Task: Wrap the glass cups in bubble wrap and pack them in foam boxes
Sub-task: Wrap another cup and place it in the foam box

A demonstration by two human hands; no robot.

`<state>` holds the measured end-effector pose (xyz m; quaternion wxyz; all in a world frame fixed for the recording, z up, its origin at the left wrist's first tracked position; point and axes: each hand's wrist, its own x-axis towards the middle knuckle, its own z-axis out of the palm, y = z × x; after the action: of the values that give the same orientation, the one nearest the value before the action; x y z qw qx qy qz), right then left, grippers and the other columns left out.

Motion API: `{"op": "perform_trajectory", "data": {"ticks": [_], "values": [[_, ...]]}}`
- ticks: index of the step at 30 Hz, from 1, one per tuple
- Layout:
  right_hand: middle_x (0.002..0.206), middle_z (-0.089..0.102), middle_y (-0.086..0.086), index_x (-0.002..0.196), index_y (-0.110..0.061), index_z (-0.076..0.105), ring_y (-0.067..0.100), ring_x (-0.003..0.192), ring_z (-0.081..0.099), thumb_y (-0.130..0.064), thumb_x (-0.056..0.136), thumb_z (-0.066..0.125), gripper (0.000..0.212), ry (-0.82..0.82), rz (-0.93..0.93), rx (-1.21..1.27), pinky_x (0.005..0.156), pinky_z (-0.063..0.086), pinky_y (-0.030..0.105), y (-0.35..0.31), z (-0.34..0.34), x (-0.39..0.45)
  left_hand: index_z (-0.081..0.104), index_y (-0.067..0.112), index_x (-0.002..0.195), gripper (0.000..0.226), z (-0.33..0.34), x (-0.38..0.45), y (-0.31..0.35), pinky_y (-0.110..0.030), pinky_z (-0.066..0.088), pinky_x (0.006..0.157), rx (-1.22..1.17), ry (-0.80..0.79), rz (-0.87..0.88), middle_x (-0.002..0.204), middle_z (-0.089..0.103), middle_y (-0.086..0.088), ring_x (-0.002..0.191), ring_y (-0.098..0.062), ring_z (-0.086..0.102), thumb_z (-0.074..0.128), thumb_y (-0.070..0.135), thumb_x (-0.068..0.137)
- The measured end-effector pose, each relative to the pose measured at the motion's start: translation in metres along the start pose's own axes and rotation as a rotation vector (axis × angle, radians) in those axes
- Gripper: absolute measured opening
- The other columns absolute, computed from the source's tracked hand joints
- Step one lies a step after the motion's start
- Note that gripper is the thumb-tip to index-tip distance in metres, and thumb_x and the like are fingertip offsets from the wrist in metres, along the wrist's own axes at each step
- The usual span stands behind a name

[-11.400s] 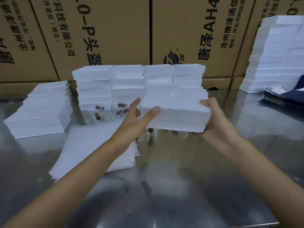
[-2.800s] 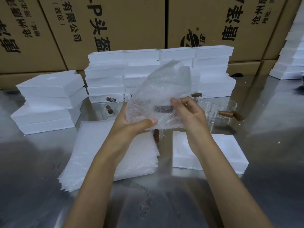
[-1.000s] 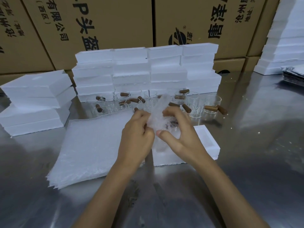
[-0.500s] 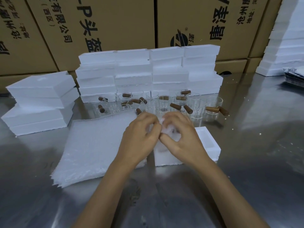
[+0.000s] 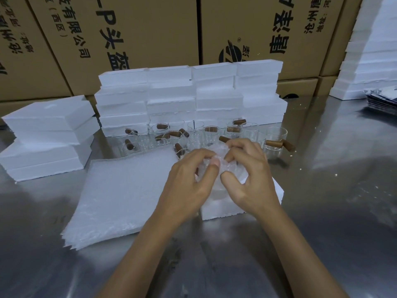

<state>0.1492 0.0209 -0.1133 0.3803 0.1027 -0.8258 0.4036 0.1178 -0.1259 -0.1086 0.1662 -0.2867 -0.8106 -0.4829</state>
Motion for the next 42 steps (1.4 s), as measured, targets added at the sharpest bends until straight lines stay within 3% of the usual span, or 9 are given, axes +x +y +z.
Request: {"op": "perform_trajectory", "data": {"ticks": [4, 8, 17, 21, 26, 30, 33, 37, 42], "values": [[0.102, 0.056, -0.005, 0.076, -0.012, 0.063, 0.012, 0.102, 0.048, -0.036, 0.073, 0.053, 0.026, -0.151, 0.063, -0.004, 0.088, 0.039, 0.033, 0.010, -0.003, 0.000, 0.068, 0.034, 0.095, 0.022, 0.002, 0.000, -0.007, -0.007, 0.034, 0.063, 0.071, -0.079, -0.059, 0.077, 0.059, 0.032, 0.074, 0.007, 0.054, 0.050, 0.047, 0.090], [0.103, 0.055, -0.012, 0.073, -0.027, 0.060, 0.011, 0.106, 0.047, -0.037, 0.070, 0.058, 0.011, -0.356, 0.151, -0.100, 0.095, 0.041, 0.039, 0.021, 0.001, -0.003, 0.073, 0.038, 0.093, 0.034, 0.002, 0.002, -0.021, -0.023, 0.034, 0.096, 0.238, -0.216, -0.156, 0.104, 0.065, 0.017, 0.110, -0.001, 0.047, 0.045, 0.054, 0.081], [0.109, 0.054, -0.017, 0.078, -0.031, 0.060, 0.011, 0.113, 0.047, -0.043, 0.068, 0.056, 0.016, -0.399, 0.200, -0.121, 0.100, 0.040, 0.036, 0.026, 0.003, -0.004, 0.061, 0.042, 0.112, 0.039, 0.000, 0.003, -0.031, -0.027, 0.018, 0.097, 0.398, -0.332, -0.081, 0.127, 0.059, 0.021, 0.122, 0.004, 0.039, 0.033, 0.063, 0.095], [0.111, 0.058, -0.012, 0.085, -0.026, 0.064, 0.013, 0.114, 0.046, -0.042, 0.074, 0.051, 0.023, -0.356, 0.168, -0.220, 0.102, 0.037, 0.036, 0.027, 0.010, -0.003, 0.045, 0.037, 0.128, 0.033, 0.007, 0.002, -0.029, -0.030, 0.022, 0.095, 0.515, -0.260, -0.013, 0.133, 0.054, 0.017, 0.128, -0.006, 0.042, 0.030, 0.051, 0.103], [0.108, 0.062, -0.008, 0.093, -0.015, 0.071, 0.015, 0.103, 0.050, -0.038, 0.080, 0.047, 0.036, -0.299, 0.137, -0.337, 0.089, 0.036, 0.029, 0.028, 0.017, 0.003, 0.047, 0.034, 0.134, 0.034, 0.008, 0.012, -0.020, -0.034, 0.025, 0.097, 0.682, -0.216, -0.009, 0.137, 0.052, 0.016, 0.130, -0.010, 0.041, 0.034, 0.046, 0.104], [0.106, 0.064, -0.001, 0.095, -0.011, 0.071, 0.021, 0.100, 0.054, -0.032, 0.079, 0.049, 0.035, -0.268, 0.099, -0.425, 0.091, 0.039, 0.034, 0.028, 0.024, 0.004, 0.061, 0.032, 0.116, 0.020, -0.007, 0.058, -0.012, -0.032, 0.037, 0.094, 0.419, -0.315, -0.072, 0.122, 0.060, 0.013, 0.118, -0.014, 0.053, 0.053, 0.026, 0.100], [0.113, 0.066, 0.002, 0.098, -0.009, 0.073, 0.023, 0.106, 0.055, -0.032, 0.076, 0.052, 0.038, -0.252, 0.068, -0.430, 0.098, 0.037, 0.035, 0.029, 0.025, 0.003, 0.060, 0.027, 0.120, 0.025, -0.022, 0.118, -0.015, -0.032, 0.049, 0.076, 0.262, -0.175, -0.120, 0.118, 0.058, 0.008, 0.098, -0.017, 0.062, 0.049, 0.016, 0.099], [0.125, 0.064, -0.004, 0.092, -0.016, 0.073, 0.015, 0.120, 0.047, -0.036, 0.074, 0.050, 0.035, -0.167, 0.029, -0.267, 0.107, 0.028, 0.037, 0.027, 0.019, 0.010, 0.041, 0.011, 0.144, 0.048, -0.030, 0.210, -0.046, -0.046, 0.036, 0.109, 0.585, -0.074, -0.194, 0.146, 0.044, -0.016, 0.133, -0.034, 0.042, 0.049, 0.010, 0.096], [0.115, 0.066, -0.005, 0.087, -0.017, 0.072, 0.016, 0.115, 0.052, -0.033, 0.076, 0.050, 0.030, 0.011, 0.018, -0.283, 0.104, 0.031, 0.040, 0.036, 0.005, 0.028, 0.026, -0.002, 0.152, 0.062, -0.037, 0.283, -0.090, -0.046, 0.027, 0.118, 0.853, -0.147, -0.360, 0.156, 0.027, -0.023, 0.145, -0.037, 0.024, 0.052, 0.015, 0.098]]}}
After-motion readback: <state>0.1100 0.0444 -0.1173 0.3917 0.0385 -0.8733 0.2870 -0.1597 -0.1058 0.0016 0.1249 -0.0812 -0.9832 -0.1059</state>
